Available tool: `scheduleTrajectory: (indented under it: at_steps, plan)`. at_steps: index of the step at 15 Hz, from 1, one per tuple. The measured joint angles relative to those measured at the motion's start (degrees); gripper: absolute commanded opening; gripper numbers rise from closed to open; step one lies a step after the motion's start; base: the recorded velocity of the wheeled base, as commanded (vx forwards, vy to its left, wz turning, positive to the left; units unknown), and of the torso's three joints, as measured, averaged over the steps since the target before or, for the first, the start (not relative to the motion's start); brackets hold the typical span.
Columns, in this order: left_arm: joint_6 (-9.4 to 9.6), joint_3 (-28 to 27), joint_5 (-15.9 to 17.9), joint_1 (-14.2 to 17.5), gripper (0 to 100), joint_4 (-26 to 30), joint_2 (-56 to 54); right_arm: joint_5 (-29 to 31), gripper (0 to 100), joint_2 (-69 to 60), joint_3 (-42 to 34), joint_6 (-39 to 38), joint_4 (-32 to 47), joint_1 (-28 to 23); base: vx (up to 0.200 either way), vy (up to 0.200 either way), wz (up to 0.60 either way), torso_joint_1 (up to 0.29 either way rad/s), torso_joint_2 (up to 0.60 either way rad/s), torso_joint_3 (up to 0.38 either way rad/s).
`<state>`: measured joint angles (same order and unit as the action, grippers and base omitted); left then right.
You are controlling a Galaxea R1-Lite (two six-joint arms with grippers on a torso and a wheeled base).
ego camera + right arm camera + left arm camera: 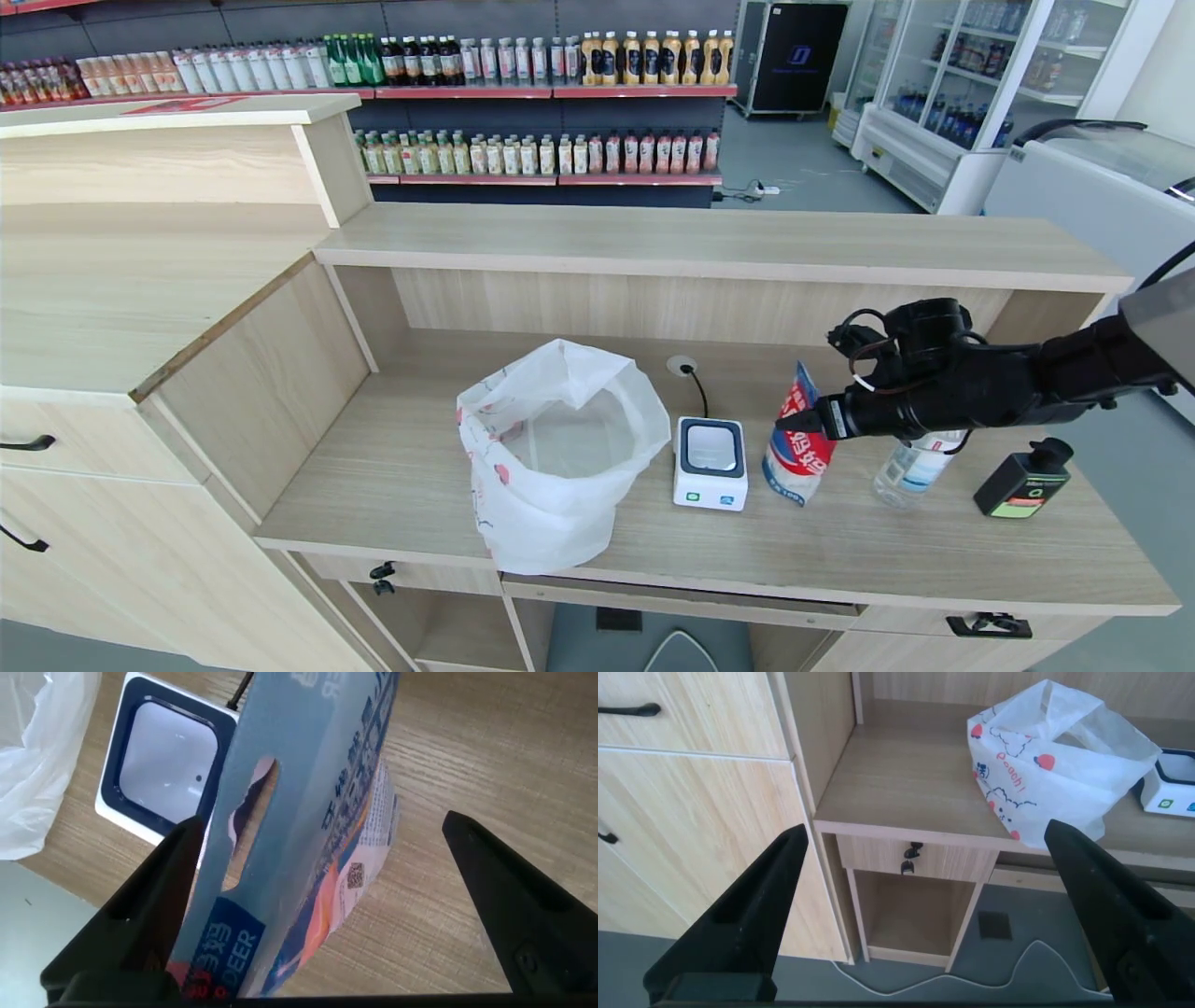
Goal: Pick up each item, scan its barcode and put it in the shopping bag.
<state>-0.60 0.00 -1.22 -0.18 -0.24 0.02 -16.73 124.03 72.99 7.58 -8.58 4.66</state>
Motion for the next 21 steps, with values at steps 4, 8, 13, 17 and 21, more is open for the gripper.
scheduleTrajectory:
  at_steps: [4, 8, 13, 17, 21]
  plan:
    - [0.00, 0.00, 0.00, 0.00, 100, -0.02, 0.00, -1.39, 100, 2.52, 2.06, -0.06, -0.01, 0.00, 0.000, 0.000, 0.00, 0.000, 0.00, 0.000]
    - [0.00, 0.00, 0.00, -0.02, 100, 0.00, 0.00, -2.62, 0, 3.64, 2.58, -0.04, -0.39, -0.06, 0.000, 0.000, 0.00, 0.000, 0.00, 0.000]
    - [0.00, 0.00, 0.00, 0.02, 100, -0.02, 0.00, -2.51, 0, 4.00, 1.54, 0.60, -0.99, -0.22, 0.000, 0.000, 0.00, 0.000, 0.00, 0.000]
    - [-0.02, 0.00, 0.00, -0.02, 100, -0.02, 0.00, -2.54, 0, 3.56, -1.74, 2.21, -2.36, -0.22, 0.000, 0.000, 0.00, 0.000, 0.00, 0.000]
    - [0.00, 0.00, -0.01, 0.02, 100, -0.02, 0.00, -2.79, 0, 0.59, -5.27, 4.53, -3.56, -0.34, 0.000, 0.000, 0.00, 0.000, 0.00, 0.000]
